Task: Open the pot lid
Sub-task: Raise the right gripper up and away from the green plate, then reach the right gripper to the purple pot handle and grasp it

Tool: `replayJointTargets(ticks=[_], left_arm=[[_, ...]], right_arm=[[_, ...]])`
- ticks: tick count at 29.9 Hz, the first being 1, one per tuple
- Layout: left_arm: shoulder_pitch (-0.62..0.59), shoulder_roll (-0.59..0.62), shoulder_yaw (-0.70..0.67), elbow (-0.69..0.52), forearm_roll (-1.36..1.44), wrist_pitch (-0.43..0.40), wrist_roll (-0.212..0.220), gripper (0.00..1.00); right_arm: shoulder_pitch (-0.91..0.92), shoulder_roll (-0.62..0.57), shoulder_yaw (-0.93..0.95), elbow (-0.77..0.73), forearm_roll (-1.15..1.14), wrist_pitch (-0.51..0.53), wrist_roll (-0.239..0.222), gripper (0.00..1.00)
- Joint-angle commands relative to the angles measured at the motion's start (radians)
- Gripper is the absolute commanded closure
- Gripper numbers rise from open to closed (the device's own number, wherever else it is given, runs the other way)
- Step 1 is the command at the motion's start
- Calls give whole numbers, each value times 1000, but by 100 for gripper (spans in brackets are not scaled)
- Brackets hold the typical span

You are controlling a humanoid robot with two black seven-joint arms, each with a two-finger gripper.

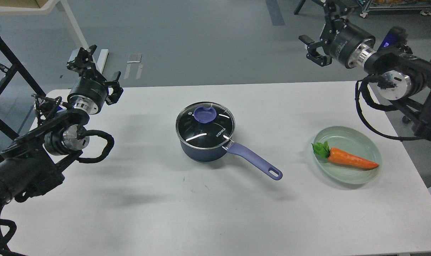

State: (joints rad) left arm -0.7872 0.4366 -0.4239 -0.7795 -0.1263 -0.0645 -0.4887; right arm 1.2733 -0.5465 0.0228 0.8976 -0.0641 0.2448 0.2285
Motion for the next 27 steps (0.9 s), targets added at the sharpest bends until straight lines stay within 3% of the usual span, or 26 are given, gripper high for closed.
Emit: replayJointTargets(ticks=[1, 13, 21, 27], left_arm=[[-6, 8, -3, -10, 16, 0, 0, 1], [-3, 28, 1, -53, 25, -1, 0, 1], [-4, 51, 1, -61, 25, -1, 0, 1], [-4, 54, -3, -63, 25, -1, 0, 1]], right_arm=[[150, -32, -212, 134, -242, -51, -1, 0], [518, 2, -727, 535, -781, -118, -5, 0], [488, 97, -868, 590, -875, -121, 8, 2], [416, 177, -894, 526, -916, -162, 22, 17]])
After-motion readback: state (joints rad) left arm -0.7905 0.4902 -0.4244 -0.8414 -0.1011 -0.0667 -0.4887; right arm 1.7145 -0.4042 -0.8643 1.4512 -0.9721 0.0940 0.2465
